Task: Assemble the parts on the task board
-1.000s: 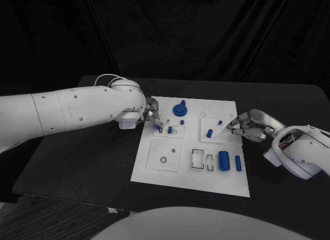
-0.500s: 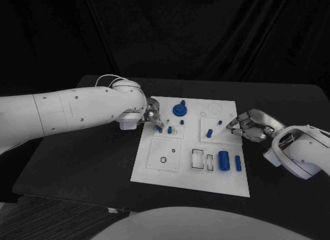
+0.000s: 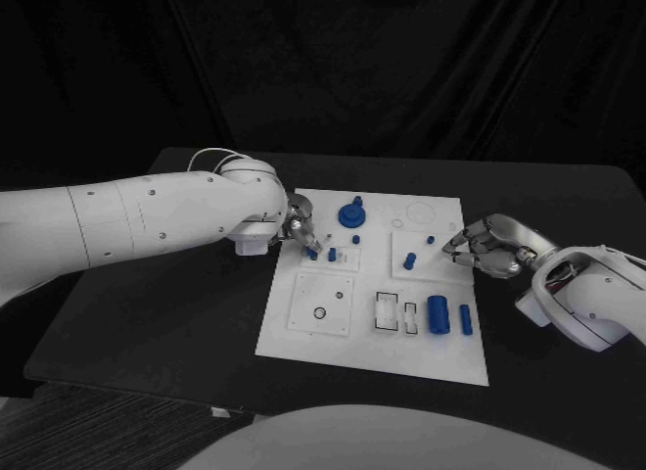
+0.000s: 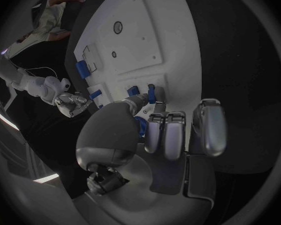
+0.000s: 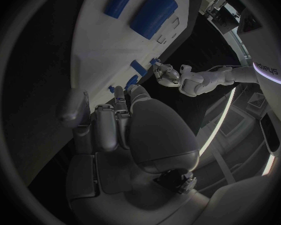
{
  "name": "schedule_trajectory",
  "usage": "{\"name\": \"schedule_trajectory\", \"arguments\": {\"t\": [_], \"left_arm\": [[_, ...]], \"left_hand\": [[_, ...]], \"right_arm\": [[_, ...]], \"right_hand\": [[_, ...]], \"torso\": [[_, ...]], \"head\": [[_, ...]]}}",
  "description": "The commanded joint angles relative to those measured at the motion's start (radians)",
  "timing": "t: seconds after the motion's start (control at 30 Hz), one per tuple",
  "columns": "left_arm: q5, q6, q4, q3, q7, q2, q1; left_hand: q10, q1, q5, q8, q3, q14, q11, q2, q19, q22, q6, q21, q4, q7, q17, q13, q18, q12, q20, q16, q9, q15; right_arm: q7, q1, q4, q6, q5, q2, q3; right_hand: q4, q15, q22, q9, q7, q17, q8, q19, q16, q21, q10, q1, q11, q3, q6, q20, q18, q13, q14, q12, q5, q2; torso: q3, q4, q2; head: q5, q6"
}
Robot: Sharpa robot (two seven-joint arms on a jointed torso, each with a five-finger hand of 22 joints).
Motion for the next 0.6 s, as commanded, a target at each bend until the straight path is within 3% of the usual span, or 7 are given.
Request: {"name": "schedule_trajectory", "arguments": {"t": [0.03,0.07,0.2,0.4,0.47,0.6], "left_arm": [[0.001,0.008,-0.003,-0.001,0.005,0.002,-0.007],[0.001,0.008,-0.004,-0.001,0.005,0.002,-0.008],[0.001,0.006,-0.005,-0.001,0.005,0.004,-0.012],[0.001,0.003,-0.006,-0.001,0.005,0.004,-0.015],[0.001,0.004,-0.005,-0.001,0.006,0.004,-0.015],[0.001,0.009,-0.004,-0.001,0.005,0.003,-0.016]], "left_hand": [[0.111,-0.011,-0.029,-0.013,0.061,0.113,0.0,-0.011,-0.002,0.202,-0.012,-0.009,-0.001,-0.019,0.264,0.255,-0.011,-0.001,-0.004,0.01,0.021,-0.004],[0.111,-0.014,-0.041,-0.013,0.058,0.113,0.0,-0.011,-0.002,0.202,-0.012,-0.008,0.003,-0.018,0.264,0.255,-0.011,-0.001,-0.004,0.01,0.021,-0.004],[0.111,-0.027,-0.035,-0.013,0.037,0.113,0.001,-0.011,-0.002,0.202,-0.008,-0.009,0.018,-0.017,0.264,0.255,-0.011,-0.001,-0.004,0.01,0.021,-0.003],[0.111,-0.035,-0.072,-0.017,0.01,0.113,0.001,-0.006,-0.002,0.202,-0.009,-0.01,0.035,-0.017,0.264,0.255,-0.011,-0.001,-0.003,0.01,0.019,-0.003],[0.111,-0.043,-0.101,-0.021,-0.012,0.113,0.002,-0.005,-0.002,0.201,-0.009,-0.011,0.051,-0.015,0.264,0.255,-0.011,-0.001,-0.002,0.01,0.016,-0.001],[0.111,-0.053,-0.104,-0.026,-0.033,0.113,0.004,-0.005,-0.003,0.201,-0.01,-0.012,0.067,-0.012,0.264,0.255,-0.011,-0.001,-0.001,0.01,0.013,0.0]], "right_arm": [[-0.013,-0.003,0.002,-0.001,-0.005,-0.001,0.001],[-0.013,-0.003,0.002,0.0,-0.005,-0.001,0.001],[-0.013,-0.003,0.002,0.0,-0.005,-0.001,0.001],[-0.014,-0.004,0.003,0.001,-0.005,-0.002,0.001],[-0.014,-0.004,0.003,0.001,-0.005,-0.002,0.001],[-0.014,-0.004,0.002,0.001,-0.005,-0.002,0.001]], "right_hand": [[0.002,-0.011,0.137,0.015,-0.001,0.056,0.019,-0.007,-0.014,-0.018,0.068,0.039,-0.015,0.034,-0.007,0.0,0.002,0.102,0.048,-0.033,0.013,0.021],[0.002,-0.011,0.137,0.015,0.0,0.055,0.018,-0.008,-0.014,-0.019,0.068,0.039,-0.015,0.035,-0.008,0.0,0.002,0.102,0.048,-0.033,0.013,0.021],[0.002,-0.011,0.137,0.015,0.0,0.056,0.017,-0.008,-0.014,-0.02,0.068,0.039,-0.015,0.035,-0.01,0.0,0.002,0.102,0.048,-0.033,0.013,0.02],[0.002,-0.011,0.137,0.015,0.0,0.056,0.017,-0.008,-0.014,-0.02,0.068,0.039,-0.015,0.036,-0.011,0.0,0.002,0.102,0.048,-0.033,0.013,0.02],[0.002,-0.011,0.137,0.015,0.0,0.056,0.017,-0.008,-0.014,-0.02,0.068,0.039,-0.015,0.036,-0.011,0.0,0.002,0.102,0.048,-0.033,0.013,0.02],[0.002,-0.011,0.137,0.015,0.0,0.056,0.017,-0.008,-0.014,-0.02,0.068,0.039,-0.015,0.036,-0.011,0.0,0.002,0.102,0.048,-0.033,0.013,0.02]], "torso": [[0.0001,0.0006,-0.001],[0.0001,0.0008,0.0],[-0.0004,0.0001,0.0],[0.0,0.0004,0.001],[-0.0002,0.0004,0.0],[0.0,0.0005,0.0]], "head": [[-0.001,0.0],[-0.001,0.0],[0.0,0.0],[0.0,0.0],[0.0,0.0],[0.0,0.0]]}}
